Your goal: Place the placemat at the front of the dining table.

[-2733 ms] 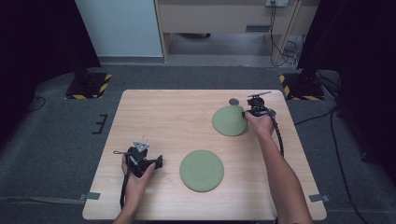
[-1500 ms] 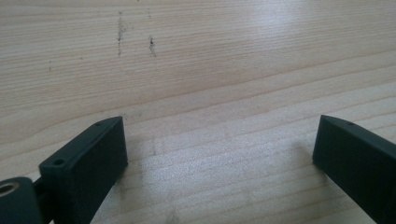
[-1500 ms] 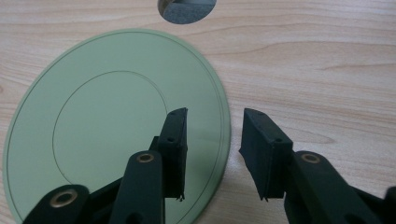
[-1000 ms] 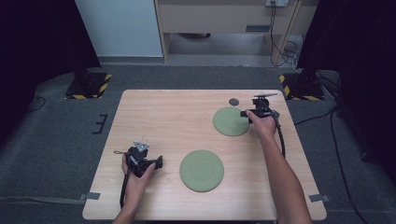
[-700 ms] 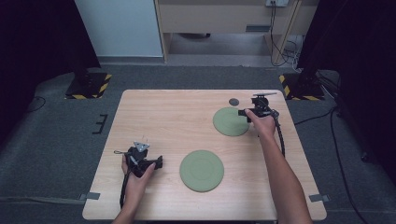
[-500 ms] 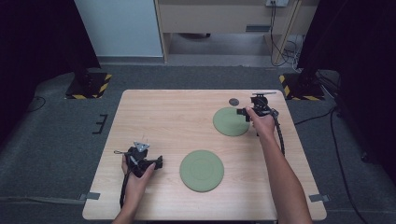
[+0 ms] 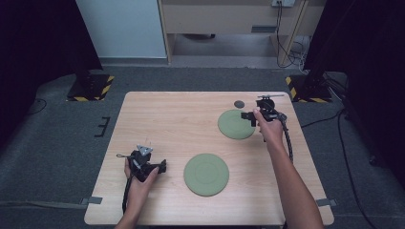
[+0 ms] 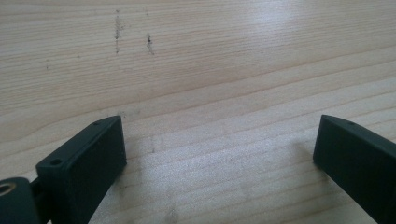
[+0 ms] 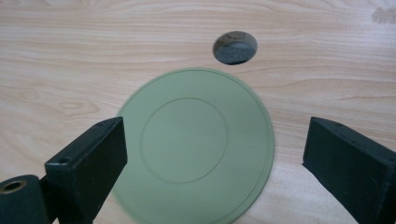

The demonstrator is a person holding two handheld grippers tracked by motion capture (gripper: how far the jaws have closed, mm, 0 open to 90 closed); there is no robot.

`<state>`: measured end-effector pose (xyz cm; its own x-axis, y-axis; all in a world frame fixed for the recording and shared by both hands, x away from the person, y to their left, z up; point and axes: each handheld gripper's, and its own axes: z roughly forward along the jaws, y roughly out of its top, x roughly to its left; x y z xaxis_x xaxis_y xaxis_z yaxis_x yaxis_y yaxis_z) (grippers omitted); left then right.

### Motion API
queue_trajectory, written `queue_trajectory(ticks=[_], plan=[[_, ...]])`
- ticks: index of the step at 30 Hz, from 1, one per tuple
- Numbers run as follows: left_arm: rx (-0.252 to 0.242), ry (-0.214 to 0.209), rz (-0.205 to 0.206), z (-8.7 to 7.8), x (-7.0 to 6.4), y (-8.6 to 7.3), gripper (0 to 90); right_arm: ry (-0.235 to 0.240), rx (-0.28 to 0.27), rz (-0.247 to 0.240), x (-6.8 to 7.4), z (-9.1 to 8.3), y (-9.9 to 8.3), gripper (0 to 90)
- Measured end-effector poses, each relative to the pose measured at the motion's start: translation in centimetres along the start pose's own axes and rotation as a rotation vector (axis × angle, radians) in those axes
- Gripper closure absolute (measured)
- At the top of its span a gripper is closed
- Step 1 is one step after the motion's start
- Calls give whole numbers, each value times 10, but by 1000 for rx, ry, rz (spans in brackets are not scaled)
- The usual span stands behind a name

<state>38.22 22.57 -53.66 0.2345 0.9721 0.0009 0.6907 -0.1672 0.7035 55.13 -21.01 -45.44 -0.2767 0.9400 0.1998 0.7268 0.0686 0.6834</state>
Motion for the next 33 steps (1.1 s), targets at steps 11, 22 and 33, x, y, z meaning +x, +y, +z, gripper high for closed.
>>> queue_trajectory(ticks=[11, 22, 33], plan=[[1, 0, 1, 0, 0, 0, 16, 29, -50, -37, 15, -43, -17, 59], [1, 1, 1, 0, 0, 0, 15, 48, -32, -70, 19, -54, -43, 59], [1, 1, 1, 0, 0, 0, 15, 46, -36, -81, 14, -65, -59, 61]])
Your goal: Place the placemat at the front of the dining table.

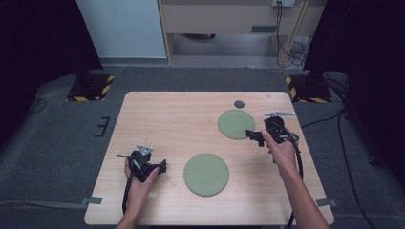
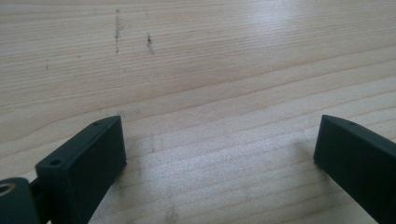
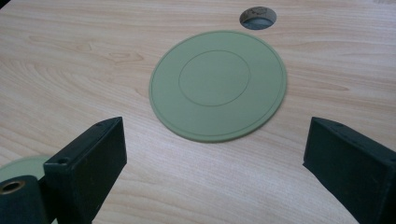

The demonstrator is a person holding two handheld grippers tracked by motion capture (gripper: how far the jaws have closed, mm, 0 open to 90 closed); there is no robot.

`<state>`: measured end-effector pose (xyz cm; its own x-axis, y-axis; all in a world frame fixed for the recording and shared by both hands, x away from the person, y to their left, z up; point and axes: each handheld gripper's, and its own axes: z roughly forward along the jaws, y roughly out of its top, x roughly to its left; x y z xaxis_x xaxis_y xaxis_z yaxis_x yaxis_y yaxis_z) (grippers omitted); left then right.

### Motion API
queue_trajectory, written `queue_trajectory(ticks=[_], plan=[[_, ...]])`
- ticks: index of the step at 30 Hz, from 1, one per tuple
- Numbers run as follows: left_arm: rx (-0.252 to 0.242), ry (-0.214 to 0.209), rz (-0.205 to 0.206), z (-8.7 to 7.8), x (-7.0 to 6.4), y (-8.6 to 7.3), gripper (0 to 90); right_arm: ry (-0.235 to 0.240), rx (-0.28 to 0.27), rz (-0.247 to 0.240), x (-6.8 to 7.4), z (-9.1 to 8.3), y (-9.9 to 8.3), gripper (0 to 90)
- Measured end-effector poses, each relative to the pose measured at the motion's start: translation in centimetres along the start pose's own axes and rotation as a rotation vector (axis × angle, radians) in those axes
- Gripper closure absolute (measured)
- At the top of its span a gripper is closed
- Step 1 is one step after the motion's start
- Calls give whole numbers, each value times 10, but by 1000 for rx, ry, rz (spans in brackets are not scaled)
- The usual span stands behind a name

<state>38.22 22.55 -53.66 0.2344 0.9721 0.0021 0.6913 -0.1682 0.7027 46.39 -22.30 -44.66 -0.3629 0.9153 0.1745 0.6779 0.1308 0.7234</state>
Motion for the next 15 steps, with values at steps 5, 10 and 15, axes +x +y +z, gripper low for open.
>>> queue_trajectory(ticks=[5, 10, 15], plan=[[0, 0, 0, 0, 0, 0, 15, 5, -1, -6, 1, -5, -11, 67], [0, 0, 0, 0, 0, 0, 15, 4, -3, -4, -2, -6, -22, 74], [0, 0, 0, 0, 0, 0, 15, 8, -2, -4, -2, -6, -29, 76]])
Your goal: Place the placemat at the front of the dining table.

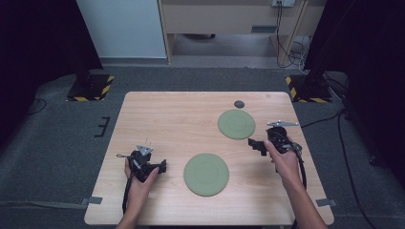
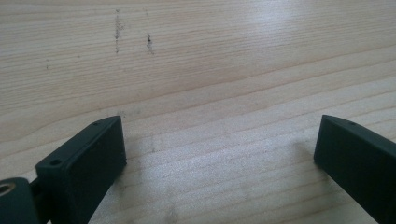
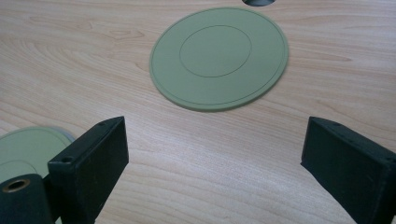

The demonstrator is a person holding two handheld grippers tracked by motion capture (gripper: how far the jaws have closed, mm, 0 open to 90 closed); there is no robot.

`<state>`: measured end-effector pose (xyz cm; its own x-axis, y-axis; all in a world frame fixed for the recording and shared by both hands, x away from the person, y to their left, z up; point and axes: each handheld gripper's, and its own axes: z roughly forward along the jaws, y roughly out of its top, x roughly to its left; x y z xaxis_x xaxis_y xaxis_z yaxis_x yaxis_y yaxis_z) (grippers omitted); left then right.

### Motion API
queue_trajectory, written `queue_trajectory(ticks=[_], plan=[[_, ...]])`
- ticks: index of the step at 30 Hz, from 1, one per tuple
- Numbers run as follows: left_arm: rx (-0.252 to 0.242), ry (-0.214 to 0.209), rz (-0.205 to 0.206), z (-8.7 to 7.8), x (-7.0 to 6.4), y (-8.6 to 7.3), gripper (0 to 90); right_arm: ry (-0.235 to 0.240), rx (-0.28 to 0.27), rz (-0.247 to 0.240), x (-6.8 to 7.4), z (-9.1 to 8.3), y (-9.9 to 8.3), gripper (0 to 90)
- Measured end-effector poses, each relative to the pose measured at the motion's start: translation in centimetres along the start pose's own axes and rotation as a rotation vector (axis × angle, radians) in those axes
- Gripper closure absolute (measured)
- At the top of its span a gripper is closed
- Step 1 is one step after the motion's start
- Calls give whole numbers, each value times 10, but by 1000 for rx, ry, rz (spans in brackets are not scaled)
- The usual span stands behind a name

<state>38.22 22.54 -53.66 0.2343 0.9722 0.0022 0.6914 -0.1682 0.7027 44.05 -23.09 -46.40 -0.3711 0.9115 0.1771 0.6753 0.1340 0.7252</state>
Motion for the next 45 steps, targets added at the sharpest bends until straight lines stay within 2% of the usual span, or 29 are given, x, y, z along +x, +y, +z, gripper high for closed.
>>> queue_trajectory(ticks=[12, 20, 41, 45], plan=[[0, 0, 0, 0, 0, 0, 15, 10, 3, -2, -1, 0, -17, 83], [0, 2, 0, 0, 0, 0, 15, 23, 12, -17, 6, 0, -29, 86], [1, 7, -2, 0, -1, 0, 13, 47, 52, -37, 15, 4, -64, 89], [1, 7, -2, 0, -1, 0, 13, 39, 76, -49, 17, 6, -68, 88]])
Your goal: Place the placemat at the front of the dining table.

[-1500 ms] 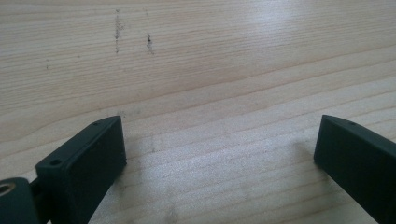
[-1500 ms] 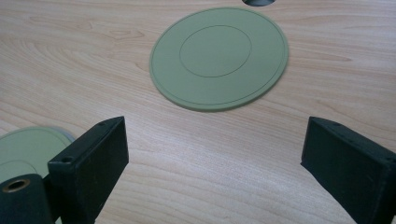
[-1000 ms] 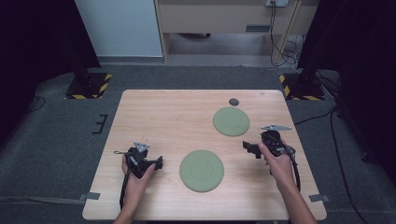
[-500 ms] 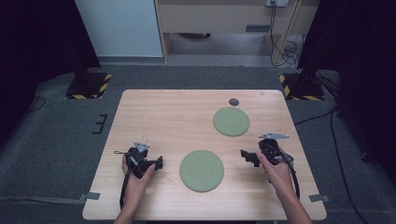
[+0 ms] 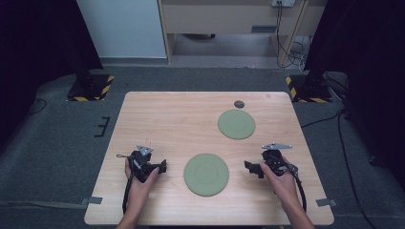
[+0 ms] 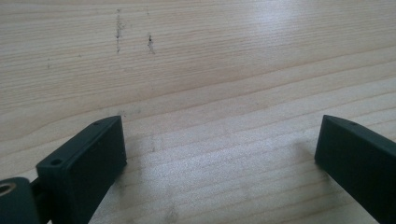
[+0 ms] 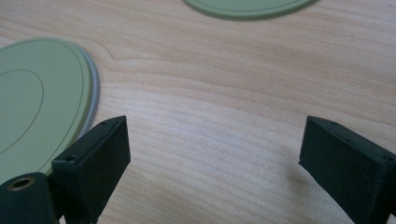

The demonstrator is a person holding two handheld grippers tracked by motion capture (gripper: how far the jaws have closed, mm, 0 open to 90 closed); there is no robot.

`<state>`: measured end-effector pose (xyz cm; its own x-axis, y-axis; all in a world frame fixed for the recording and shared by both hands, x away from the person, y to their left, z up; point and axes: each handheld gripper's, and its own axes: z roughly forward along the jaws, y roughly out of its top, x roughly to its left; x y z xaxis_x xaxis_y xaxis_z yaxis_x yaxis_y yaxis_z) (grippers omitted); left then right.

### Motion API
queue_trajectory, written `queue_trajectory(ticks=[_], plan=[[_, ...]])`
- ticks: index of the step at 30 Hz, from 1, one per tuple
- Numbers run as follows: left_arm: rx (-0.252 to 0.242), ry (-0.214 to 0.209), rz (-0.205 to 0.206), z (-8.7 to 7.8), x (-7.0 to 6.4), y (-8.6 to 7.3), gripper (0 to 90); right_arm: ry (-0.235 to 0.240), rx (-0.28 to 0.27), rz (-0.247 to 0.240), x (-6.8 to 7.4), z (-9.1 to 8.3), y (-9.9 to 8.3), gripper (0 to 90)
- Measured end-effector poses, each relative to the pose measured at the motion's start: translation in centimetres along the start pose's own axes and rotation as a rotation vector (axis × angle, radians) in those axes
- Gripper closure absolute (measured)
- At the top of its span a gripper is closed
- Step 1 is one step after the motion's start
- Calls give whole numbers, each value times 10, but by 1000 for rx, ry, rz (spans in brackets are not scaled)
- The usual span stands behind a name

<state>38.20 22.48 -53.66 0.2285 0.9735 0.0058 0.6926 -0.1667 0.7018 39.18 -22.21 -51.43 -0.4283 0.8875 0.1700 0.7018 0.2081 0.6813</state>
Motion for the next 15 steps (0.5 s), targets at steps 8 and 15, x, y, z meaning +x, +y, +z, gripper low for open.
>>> queue_trajectory(ticks=[8, 15], plan=[[0, 0, 0, 0, 0, 0, 13, -54, 5, -24, 3, 6, -12, 89], [0, 0, 0, 0, 0, 0, 13, -144, -34, -80, 9, 12, -23, 78]])
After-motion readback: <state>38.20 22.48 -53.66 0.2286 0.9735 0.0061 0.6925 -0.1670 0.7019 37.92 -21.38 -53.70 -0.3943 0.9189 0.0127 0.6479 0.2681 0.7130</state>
